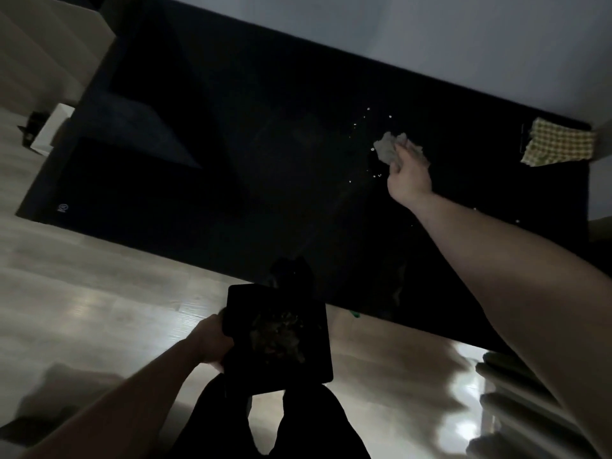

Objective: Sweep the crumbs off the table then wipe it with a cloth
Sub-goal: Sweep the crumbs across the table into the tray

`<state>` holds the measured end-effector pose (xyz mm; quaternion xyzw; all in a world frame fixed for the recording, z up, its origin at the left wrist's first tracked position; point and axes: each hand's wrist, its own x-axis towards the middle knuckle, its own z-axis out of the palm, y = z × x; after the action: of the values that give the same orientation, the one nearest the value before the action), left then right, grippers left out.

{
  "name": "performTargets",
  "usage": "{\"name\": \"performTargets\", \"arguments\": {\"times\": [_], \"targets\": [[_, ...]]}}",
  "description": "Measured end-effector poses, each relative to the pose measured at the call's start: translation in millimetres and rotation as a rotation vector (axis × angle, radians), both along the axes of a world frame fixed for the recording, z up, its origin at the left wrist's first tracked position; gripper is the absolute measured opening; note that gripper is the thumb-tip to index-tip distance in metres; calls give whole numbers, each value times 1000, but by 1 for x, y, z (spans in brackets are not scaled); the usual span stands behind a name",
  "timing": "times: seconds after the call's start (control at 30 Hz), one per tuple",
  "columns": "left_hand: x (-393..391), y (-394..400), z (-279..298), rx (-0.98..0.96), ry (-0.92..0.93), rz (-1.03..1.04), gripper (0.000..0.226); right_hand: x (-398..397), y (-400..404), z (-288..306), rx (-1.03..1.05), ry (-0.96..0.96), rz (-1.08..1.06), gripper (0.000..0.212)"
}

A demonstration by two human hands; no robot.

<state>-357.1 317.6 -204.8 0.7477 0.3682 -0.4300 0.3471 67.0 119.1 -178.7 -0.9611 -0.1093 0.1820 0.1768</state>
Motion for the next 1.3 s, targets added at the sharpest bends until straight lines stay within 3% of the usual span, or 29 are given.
{"name": "performTargets", "arguments": {"times": [0.1,0.17,0.37,0.5,0.57,0.67,0.73,0.83,0.93,1.07,1.2,1.3], "targets": [[1,3,-3,-5,8,-18,26,-10,15,-11,-187,34,43,59],[3,3,-1,-5,-5,-32,30,-27,19,-13,-179,29,84,60],[14,-3,19,13,-20,-38,39,-113,4,-17,-41,-79,373,56],[21,-7,31,24,-13,-49,36,-191,-14,-26,174,-66,526,52],[22,-7,35,20,3,-46,35,-230,-20,-29,315,-15,550,49],[24,-4,38,-34,26,-15,12,-276,-26,-33,351,118,635,57],[24,-3,37,-62,23,16,16,-297,-30,-29,383,184,667,60],[25,-2,36,-75,50,105,14,-307,-33,-3,501,308,533,53],[28,-2,36,-76,55,148,24,-285,-26,22,606,321,399,52],[30,1,30,-101,64,139,23,-199,-14,30,705,167,200,51],[27,7,19,-102,77,126,9,-82,-5,26,567,-35,-90,50],[25,8,11,-78,85,102,12,-13,-3,22,427,-121,-220,53]]}}
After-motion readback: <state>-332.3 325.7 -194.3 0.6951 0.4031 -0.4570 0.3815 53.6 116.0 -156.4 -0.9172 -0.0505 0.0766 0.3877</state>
